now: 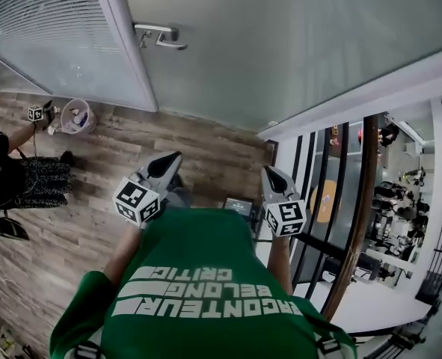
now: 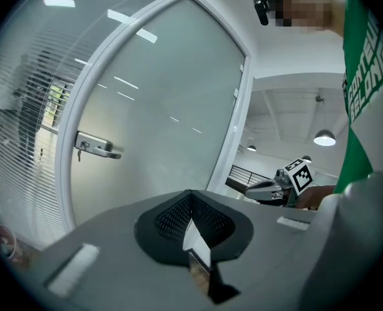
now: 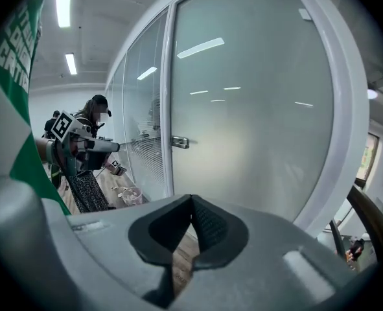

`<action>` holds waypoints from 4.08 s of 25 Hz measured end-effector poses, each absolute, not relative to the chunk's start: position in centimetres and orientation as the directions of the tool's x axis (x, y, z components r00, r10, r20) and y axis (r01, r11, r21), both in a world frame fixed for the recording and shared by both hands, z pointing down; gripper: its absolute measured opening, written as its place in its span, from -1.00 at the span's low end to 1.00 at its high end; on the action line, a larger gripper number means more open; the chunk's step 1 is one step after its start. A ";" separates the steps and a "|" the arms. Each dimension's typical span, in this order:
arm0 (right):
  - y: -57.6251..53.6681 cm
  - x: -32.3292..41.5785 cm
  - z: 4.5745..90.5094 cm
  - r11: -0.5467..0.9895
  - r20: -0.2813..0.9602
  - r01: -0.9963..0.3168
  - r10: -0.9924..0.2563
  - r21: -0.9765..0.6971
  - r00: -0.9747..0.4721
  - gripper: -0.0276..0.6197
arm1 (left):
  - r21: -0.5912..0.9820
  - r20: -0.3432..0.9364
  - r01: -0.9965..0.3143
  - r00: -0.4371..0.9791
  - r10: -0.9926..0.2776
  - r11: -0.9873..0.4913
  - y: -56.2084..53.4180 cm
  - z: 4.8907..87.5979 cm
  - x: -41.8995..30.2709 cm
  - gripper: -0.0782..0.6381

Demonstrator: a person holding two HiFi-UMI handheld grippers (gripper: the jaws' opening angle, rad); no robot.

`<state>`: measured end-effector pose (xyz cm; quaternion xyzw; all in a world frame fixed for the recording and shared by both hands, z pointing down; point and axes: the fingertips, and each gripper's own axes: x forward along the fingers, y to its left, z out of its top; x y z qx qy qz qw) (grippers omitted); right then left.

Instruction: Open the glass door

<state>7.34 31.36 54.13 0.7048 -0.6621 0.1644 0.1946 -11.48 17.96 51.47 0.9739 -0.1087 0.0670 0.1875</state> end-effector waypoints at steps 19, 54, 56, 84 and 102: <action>17.4 3.9 53.1 0.241 0.555 -0.957 -0.824 0.159 -0.116 -0.93 | 0.389 0.119 -0.410 0.910 -0.397 -0.825 9.3 51.1 -18.0 -0.74; -8.5 2.6 58.1 0.662 0.694 -0.680 -0.649 0.315 -0.310 -0.74 | 0.311 0.302 -0.522 0.847 -0.438 -0.795 -9.1 54.1 -3.1 -0.73; -8.9 2.5 58.6 0.668 0.706 -0.672 -0.642 0.322 -0.300 -0.72 | 0.309 0.310 -0.517 0.848 -0.429 -0.798 -9.5 54.3 -2.4 -0.74; -12.2 2.1 62.2 0.714 0.781 -0.604 -0.582 0.355 -0.228 -0.73 | 0.292 0.479 -0.507 0.811 -0.335 -0.811 -13.0 59.6 1.7 -0.74; -13.3 2.0 65.7 0.704 0.810 -0.640 -0.547 0.307 -0.213 -0.72 | 0.372 0.476 -0.510 0.822 -0.312 -0.776 -13.5 61.1 2.3 -0.74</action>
